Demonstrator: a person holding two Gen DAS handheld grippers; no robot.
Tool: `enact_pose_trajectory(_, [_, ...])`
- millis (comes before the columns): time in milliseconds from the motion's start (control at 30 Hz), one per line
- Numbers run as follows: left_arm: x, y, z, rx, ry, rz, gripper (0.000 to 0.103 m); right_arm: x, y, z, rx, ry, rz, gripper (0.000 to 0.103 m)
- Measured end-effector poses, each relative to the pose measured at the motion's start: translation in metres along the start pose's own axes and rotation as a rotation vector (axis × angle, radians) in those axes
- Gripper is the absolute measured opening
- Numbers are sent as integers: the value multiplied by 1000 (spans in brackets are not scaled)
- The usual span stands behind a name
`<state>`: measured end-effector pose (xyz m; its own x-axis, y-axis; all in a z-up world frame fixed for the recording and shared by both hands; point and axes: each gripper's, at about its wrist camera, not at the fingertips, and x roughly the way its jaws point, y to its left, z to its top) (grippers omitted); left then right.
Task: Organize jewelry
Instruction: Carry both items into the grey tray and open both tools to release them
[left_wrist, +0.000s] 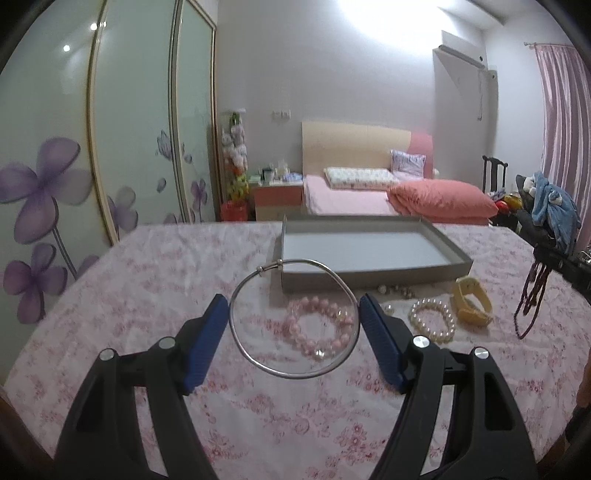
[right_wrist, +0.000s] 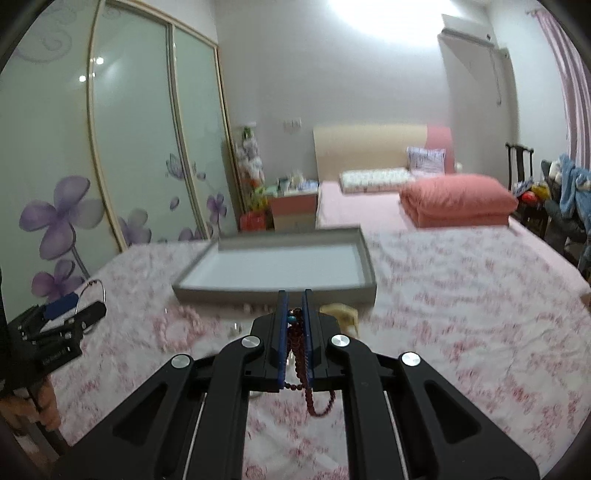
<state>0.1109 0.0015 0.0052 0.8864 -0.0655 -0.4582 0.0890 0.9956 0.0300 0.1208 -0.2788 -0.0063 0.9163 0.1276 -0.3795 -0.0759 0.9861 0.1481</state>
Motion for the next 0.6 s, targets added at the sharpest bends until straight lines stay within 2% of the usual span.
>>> enact_pose_trajectory(233, [-11,-14,7,24,-94,32,71,-12,8,16,-5,-139,-31,8])
enact_pose_trajectory(600, [0,-25,30,44,-176,46,71,-3,19,32,-20,-234,-33,8])
